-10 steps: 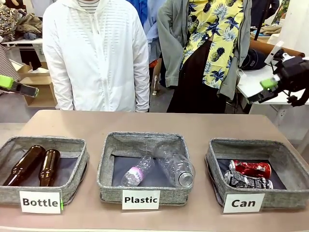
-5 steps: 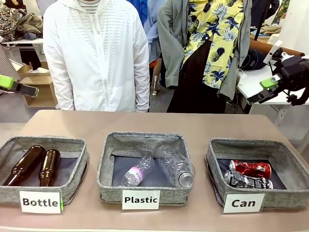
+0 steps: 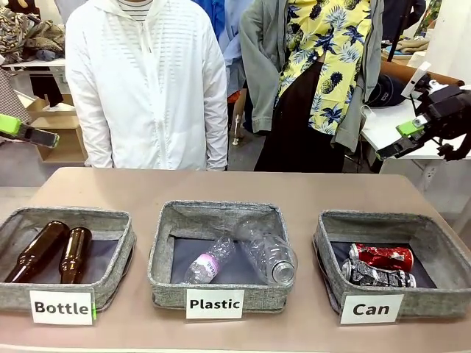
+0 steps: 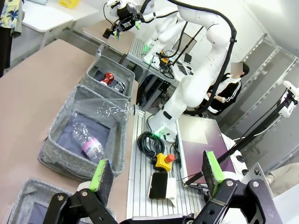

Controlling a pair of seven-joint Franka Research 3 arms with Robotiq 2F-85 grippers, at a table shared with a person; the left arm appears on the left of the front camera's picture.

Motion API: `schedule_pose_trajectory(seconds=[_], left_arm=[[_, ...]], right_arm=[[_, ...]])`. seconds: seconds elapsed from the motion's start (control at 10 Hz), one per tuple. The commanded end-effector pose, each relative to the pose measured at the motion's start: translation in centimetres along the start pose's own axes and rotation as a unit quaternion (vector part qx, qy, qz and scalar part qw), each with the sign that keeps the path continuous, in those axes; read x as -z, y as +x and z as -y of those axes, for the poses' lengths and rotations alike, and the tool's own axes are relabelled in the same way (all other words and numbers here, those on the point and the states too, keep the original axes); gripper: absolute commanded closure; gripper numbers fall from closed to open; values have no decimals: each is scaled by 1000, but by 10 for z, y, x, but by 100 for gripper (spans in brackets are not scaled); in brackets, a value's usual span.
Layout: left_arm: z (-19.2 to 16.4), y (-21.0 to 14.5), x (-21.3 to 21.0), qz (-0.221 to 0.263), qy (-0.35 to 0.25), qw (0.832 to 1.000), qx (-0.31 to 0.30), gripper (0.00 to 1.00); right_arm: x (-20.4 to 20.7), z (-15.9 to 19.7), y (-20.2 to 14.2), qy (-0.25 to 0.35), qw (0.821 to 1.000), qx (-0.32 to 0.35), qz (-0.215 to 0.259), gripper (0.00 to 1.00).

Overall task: Sort the can waste into the basket.
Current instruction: Pick up the can waste from the table and place it in the right Fabric basket.

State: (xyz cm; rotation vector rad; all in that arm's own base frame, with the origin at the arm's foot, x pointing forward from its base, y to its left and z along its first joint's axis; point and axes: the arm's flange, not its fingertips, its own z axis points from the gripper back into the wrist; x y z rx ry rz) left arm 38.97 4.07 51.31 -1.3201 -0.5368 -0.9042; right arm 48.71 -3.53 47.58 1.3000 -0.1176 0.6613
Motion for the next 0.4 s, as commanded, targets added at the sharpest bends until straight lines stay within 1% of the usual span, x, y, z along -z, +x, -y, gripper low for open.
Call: schedule_pose_trajectory(seconds=[0.0, 0.3], left_arm=[[3, -1, 1, -4, 0, 1000, 1, 0], [3, -1, 1, -4, 0, 1000, 1, 0]], right_arm=[[0, 1, 0, -8, 1000, -11, 1, 0], [0, 1, 0, -8, 1000, -11, 1, 0]])
